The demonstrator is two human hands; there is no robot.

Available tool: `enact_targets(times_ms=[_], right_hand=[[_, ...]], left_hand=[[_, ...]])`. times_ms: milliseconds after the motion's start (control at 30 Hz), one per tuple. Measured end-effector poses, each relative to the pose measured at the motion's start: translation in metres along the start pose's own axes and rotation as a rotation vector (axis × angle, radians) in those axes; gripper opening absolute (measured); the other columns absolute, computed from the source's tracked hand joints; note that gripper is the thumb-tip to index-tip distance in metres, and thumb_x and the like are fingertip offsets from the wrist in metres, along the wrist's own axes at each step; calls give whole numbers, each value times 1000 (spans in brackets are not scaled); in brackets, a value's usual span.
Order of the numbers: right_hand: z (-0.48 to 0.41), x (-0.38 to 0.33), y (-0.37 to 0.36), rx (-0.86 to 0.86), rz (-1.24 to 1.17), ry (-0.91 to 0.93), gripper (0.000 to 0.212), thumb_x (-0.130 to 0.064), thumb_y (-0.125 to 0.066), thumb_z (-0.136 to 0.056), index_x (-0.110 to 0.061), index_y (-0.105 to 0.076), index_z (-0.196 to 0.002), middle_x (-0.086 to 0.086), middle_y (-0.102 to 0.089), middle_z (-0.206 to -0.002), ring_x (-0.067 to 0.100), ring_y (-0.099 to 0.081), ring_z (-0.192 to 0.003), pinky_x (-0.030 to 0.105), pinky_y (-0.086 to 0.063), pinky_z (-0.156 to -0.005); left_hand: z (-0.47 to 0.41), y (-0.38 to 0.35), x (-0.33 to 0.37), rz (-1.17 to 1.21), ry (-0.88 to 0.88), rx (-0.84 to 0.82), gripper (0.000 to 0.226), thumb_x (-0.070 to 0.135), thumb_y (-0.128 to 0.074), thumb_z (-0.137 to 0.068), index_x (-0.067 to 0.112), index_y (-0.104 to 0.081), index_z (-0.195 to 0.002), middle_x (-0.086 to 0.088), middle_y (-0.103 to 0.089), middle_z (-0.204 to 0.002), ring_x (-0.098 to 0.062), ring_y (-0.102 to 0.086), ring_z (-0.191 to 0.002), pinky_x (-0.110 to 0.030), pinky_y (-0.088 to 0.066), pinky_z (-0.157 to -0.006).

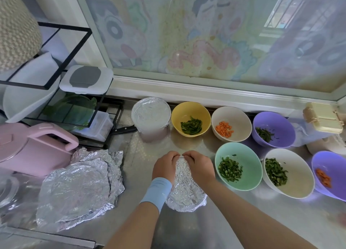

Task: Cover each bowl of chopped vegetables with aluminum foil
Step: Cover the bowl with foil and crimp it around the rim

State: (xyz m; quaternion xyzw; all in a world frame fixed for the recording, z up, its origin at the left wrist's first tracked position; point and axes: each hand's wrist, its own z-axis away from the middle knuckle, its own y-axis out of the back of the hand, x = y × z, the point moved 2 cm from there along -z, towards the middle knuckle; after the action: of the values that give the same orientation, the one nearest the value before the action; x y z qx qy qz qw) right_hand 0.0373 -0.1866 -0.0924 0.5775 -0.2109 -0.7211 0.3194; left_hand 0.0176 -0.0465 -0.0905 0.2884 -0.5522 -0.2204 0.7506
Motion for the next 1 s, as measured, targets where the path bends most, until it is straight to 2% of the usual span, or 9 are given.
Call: enact_targets(times_ms=[133,200,267,367,567,800,900,1000], right_hand=[[5,1,2,-9,-6,0,23,-26,-52,-99,-26,-65,-118,-9,-70,-107,12,-62,-97,24,-47,-83],[7,5,2,19,-24,-33,19,-26,-51,-99,-26,-65,-112,-9,-70,-101,12,-62,-92,25,-47,-79],[8,6,1,25,-34,-43,17,-28,-53,-98,-28,-67,-107,-12,-70,-93,12,-63,-86,26,-48,-76],[6,7,2,25,-49,-66,17,-30,-56,-97,-30,-71,-104,-14,-70,-90,8,-62,-85,24,-48,-75],[5,6,1,55,-65,-93,16,-31,-60,-94,-30,-74,-101,-13,-73,-88,9,-64,-82,29,-53,-77],[0,5,3,-59,-62,-24,17,-30,-59,-95,-32,-73,-104,-17,-72,-94,3,-64,-89,25,-51,-86],[2,7,8,-16,-31,-21,22,-31,-57,-97,-28,-71,-113,-13,-72,-105,8,-63,-97,24,-48,-88],[7,10,7,2,-56,-66,20,-30,-57,-97,-26,-72,-109,-11,-73,-101,10,-64,-93,24,-48,-84]], left_hand=[[8,3,-8,-50,81,71,20,25,-41,-102,24,-61,-105,3,-69,-93,-19,-63,-82,-34,-52,-73],[8,7,-9,-67,107,68,14,22,-43,-100,23,-56,-98,1,-68,-89,-20,-62,-79,-36,-54,-72],[4,9,-8,-43,71,46,14,19,-45,-98,22,-59,-99,2,-68,-93,-19,-63,-85,-37,-54,-77],[1,7,-3,34,-7,-35,21,21,-49,-99,26,-66,-109,9,-70,-103,-12,-63,-95,-30,-52,-86],[-5,3,-7,95,21,-32,20,24,-53,-98,23,-72,-102,7,-72,-94,-11,-64,-85,-18,-45,-75],[9,1,-8,69,63,67,24,23,-45,-102,22,-68,-105,4,-72,-95,-18,-64,-87,-29,-50,-77],[12,4,-11,14,133,69,21,21,-42,-100,21,-63,-98,2,-69,-88,-22,-62,-81,-34,-52,-73],[7,10,-11,9,116,41,18,17,-45,-96,21,-62,-94,5,-68,-88,-17,-62,-82,-34,-54,-76]])
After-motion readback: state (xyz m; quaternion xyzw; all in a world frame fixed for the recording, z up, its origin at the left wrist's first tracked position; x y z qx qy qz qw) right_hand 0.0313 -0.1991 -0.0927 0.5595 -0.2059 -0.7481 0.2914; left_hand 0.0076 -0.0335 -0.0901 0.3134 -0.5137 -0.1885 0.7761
